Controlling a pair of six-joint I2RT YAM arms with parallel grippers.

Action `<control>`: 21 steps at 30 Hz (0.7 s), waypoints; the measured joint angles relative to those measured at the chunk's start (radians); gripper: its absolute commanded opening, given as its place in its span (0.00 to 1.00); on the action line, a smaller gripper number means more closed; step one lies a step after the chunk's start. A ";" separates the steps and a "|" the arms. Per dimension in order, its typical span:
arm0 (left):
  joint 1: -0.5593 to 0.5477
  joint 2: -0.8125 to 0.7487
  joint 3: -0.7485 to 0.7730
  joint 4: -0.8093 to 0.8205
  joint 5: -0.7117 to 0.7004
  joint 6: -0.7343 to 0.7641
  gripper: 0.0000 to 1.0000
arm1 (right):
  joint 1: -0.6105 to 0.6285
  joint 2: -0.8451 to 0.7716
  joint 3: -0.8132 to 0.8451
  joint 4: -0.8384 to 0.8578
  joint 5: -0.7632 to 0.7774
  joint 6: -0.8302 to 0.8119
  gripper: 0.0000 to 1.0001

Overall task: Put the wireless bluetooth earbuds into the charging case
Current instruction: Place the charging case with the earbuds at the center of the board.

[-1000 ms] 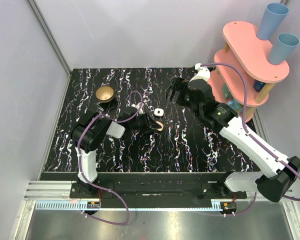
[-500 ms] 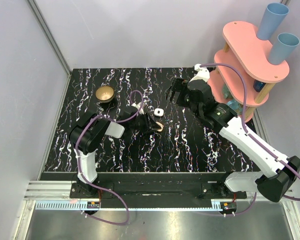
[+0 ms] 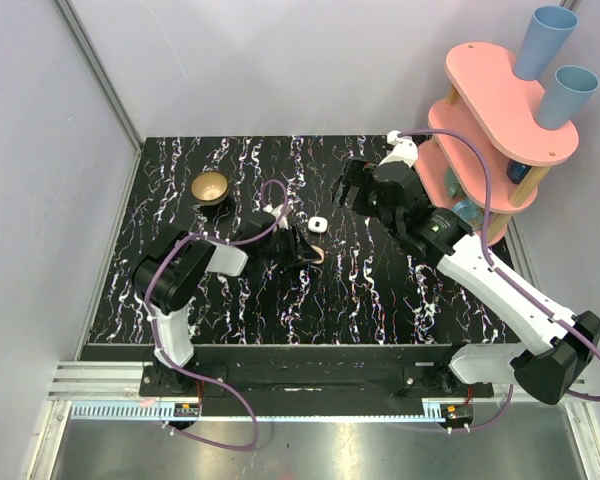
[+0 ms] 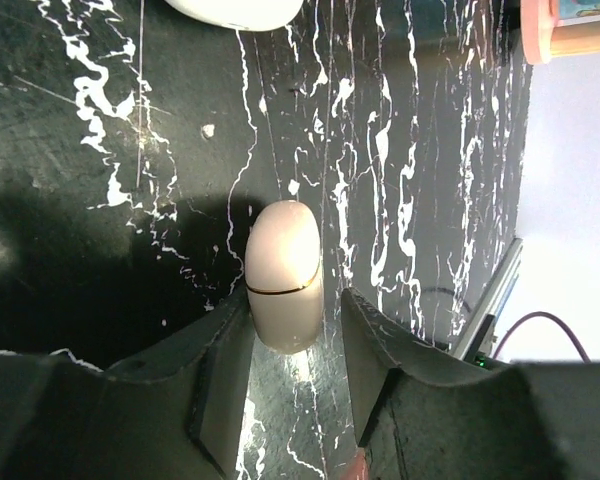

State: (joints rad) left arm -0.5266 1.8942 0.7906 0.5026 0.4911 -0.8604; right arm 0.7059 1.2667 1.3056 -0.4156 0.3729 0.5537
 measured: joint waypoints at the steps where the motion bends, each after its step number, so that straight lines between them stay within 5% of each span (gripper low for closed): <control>1: -0.001 -0.006 0.000 -0.010 -0.004 0.006 0.47 | 0.000 0.000 -0.003 0.000 0.000 0.000 1.00; 21: -0.004 -0.114 0.012 -0.213 -0.154 0.112 0.56 | 0.000 -0.014 -0.031 0.004 0.008 0.000 1.00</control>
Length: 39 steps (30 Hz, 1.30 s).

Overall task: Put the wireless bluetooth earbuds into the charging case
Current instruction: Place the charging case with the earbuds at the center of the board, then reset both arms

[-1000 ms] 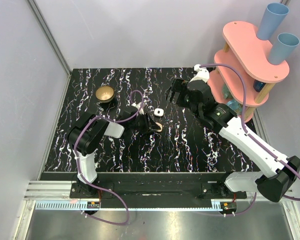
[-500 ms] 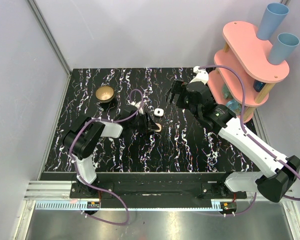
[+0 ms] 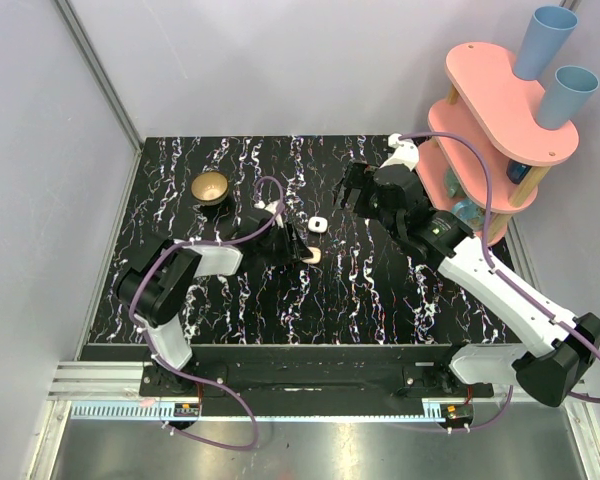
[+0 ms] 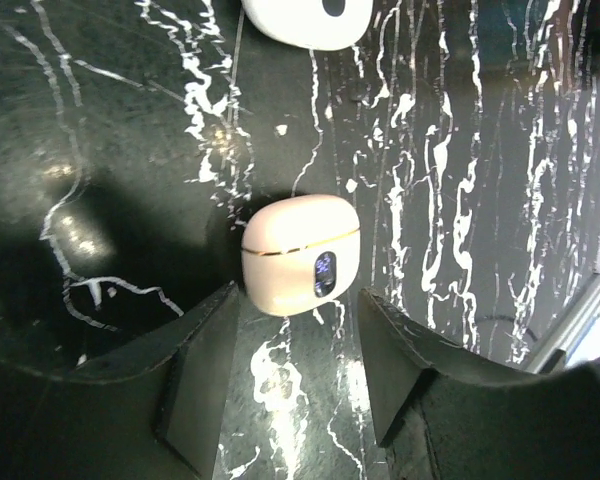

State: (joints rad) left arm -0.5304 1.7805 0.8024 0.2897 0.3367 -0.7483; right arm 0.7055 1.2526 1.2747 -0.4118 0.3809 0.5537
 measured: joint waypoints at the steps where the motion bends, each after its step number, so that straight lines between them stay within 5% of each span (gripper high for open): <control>1: 0.000 -0.008 -0.002 -0.011 -0.012 0.004 0.56 | 0.000 0.000 0.000 0.000 0.000 0.000 1.00; 10: -0.012 -0.192 -0.048 -0.214 -0.261 0.091 0.67 | -0.001 -0.023 -0.029 0.005 0.003 -0.005 1.00; 14: -0.016 -0.358 -0.058 -0.283 -0.393 0.157 0.81 | -0.010 -0.028 -0.050 0.006 0.003 -0.011 1.00; 16: -0.017 -0.451 -0.056 -0.298 -0.455 0.192 0.99 | -0.022 -0.028 -0.057 0.006 0.003 -0.018 1.00; 25: -0.017 -0.727 -0.056 -0.329 -0.622 0.319 0.99 | -0.151 0.000 -0.058 -0.001 -0.032 -0.036 1.00; 33: -0.017 -0.823 -0.030 -0.381 -0.675 0.405 0.99 | -0.428 0.089 -0.093 -0.008 -0.359 0.028 1.00; 39: -0.017 -0.841 0.003 -0.409 -0.678 0.435 0.99 | -0.444 0.216 -0.093 -0.034 -0.483 -0.036 1.00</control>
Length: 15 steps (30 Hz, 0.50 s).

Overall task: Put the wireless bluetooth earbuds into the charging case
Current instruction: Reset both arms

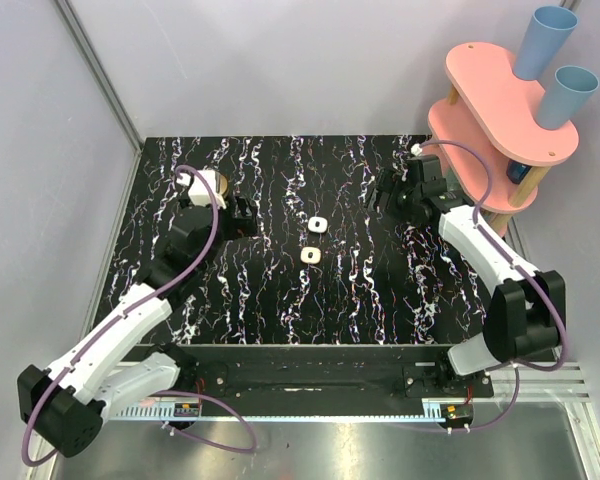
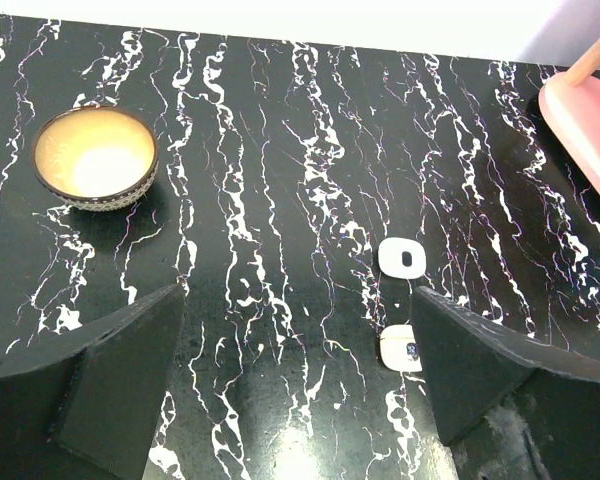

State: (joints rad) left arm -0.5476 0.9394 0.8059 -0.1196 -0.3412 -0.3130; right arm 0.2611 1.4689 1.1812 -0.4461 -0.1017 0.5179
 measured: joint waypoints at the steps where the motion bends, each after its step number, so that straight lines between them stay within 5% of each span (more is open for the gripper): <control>1: 0.000 -0.005 0.000 -0.003 -0.001 0.003 0.99 | 0.000 0.014 -0.003 -0.002 -0.003 -0.019 1.00; 6: -0.001 -0.034 -0.003 0.000 -0.016 0.015 0.99 | 0.000 0.023 -0.045 0.010 0.119 -0.109 1.00; 15: -0.001 -0.054 -0.015 0.009 -0.068 0.038 0.99 | -0.001 -0.095 -0.368 0.332 0.451 -0.331 1.00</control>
State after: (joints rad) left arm -0.5484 0.8856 0.7910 -0.1108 -0.4091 -0.2749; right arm 0.2600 1.3739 0.8135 -0.1146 0.3489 0.1867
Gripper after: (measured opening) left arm 0.988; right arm 0.994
